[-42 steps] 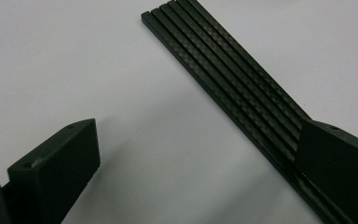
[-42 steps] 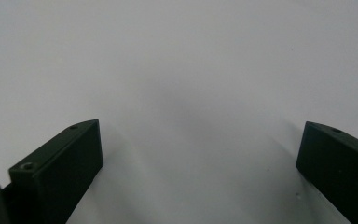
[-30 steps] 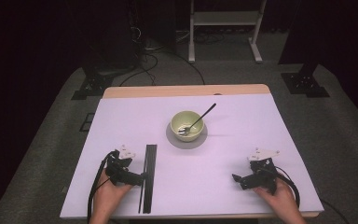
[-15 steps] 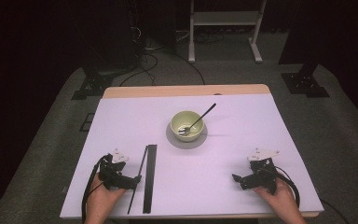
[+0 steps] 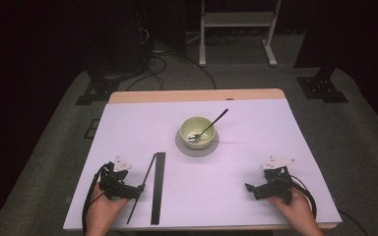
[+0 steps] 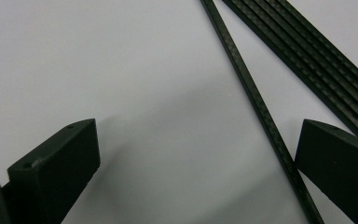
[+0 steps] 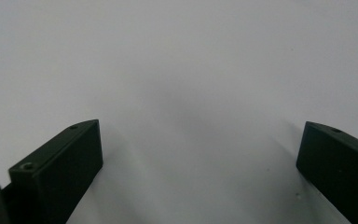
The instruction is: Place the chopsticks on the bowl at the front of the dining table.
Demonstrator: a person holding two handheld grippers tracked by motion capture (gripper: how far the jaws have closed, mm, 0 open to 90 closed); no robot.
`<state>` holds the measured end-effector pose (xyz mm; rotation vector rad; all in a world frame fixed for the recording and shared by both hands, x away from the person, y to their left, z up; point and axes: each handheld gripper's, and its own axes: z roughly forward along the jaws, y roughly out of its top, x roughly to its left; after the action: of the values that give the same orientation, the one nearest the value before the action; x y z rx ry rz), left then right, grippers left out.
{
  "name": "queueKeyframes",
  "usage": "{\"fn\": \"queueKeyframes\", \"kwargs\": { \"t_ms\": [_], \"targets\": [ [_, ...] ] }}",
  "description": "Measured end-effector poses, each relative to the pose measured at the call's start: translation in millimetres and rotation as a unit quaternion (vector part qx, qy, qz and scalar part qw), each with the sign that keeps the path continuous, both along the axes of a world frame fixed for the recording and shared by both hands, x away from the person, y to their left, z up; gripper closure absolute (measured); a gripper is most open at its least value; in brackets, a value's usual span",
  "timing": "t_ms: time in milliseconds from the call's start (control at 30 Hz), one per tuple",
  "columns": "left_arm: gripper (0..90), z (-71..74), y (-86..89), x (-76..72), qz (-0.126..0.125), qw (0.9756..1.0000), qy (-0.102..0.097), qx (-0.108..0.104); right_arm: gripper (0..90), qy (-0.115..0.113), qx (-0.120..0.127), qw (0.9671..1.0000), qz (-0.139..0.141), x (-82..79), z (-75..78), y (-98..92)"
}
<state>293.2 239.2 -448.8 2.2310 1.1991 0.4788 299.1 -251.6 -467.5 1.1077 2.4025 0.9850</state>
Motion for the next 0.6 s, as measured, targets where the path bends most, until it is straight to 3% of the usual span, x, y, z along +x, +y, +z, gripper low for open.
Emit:
{"fn": "queueKeyframes", "kwargs": {
  "t_ms": [600],
  "targets": [
    [0.0,1.7,12.2,3.5,0.013,0.9998,-0.005,0.014,0.0,0.000,0.000,1.0000,0.000,0.0,0.0,0.0]
  ]
}}
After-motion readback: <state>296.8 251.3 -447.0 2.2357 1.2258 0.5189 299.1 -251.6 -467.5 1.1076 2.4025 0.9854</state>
